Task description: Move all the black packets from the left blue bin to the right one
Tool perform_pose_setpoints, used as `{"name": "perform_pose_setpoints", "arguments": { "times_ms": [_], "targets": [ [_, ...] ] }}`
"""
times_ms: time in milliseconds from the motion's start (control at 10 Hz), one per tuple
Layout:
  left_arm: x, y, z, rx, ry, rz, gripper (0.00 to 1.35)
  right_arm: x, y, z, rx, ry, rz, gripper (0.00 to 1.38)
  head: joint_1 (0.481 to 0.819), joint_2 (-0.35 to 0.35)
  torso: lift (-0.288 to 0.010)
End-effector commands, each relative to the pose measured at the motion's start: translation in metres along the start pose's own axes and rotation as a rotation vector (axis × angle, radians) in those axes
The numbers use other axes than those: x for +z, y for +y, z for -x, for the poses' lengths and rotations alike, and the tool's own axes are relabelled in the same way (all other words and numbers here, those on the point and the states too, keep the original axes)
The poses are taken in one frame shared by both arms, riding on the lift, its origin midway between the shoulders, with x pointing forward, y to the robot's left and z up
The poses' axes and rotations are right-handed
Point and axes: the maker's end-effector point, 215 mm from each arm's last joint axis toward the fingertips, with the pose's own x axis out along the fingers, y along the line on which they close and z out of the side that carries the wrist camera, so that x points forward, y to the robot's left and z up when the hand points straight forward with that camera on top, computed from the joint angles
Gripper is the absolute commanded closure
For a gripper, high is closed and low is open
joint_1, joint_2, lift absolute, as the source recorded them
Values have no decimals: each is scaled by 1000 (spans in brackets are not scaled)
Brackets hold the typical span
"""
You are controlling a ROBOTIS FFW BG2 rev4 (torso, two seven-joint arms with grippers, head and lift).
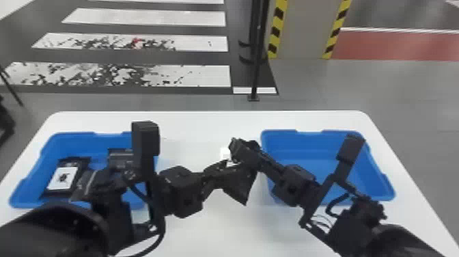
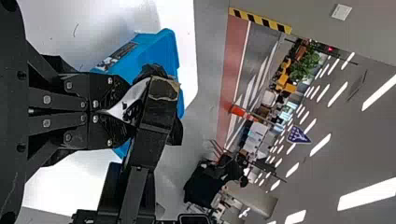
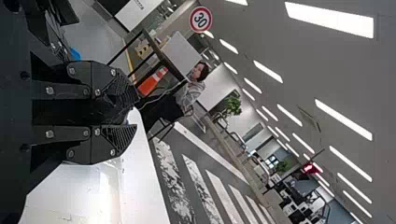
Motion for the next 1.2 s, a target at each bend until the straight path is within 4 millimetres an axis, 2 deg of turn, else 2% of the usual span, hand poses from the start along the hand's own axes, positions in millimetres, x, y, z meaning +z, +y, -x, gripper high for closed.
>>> {"name": "perform_pose_setpoints", "arguments": {
  "times_ms": [0,100,200,300,600,700,800,900,1000,1100],
  "targets": [
    [-6,2,4,6,-2,42,949,0,-1,1,-2,-5,-4,1283,695,-40,-139],
    [-23,12,12,33,26,90,507,1,-10,5,-15,-10,-9,1285,695,-36,-139],
    [-26,19,19,49,20,101,220,5,-26,13,-48,-21,-6,1285,695,-34,-139],
    [-28,20,25,59,16,105,145,13,-44,22,-88,-29,9,1283,695,-33,-139],
    [-28,31,48,101,2,121,168,42,-132,60,-261,-77,40,1283,695,-89,-139],
    [-26,26,50,90,-9,132,170,54,-169,71,-315,-111,38,1283,695,-105,-139],
    [-24,22,54,85,-23,139,174,56,-201,77,-358,-111,18,1283,695,-134,-139],
    [-22,22,61,97,-32,140,174,58,-222,76,-377,-114,-10,1283,695,-168,-139],
    [-21,24,66,107,-38,138,174,66,-238,85,-407,-127,-11,1277,695,-188,-139],
    [-22,26,72,119,-39,138,174,73,-247,91,-441,-126,13,1177,695,-199,-139]
  ]
}}
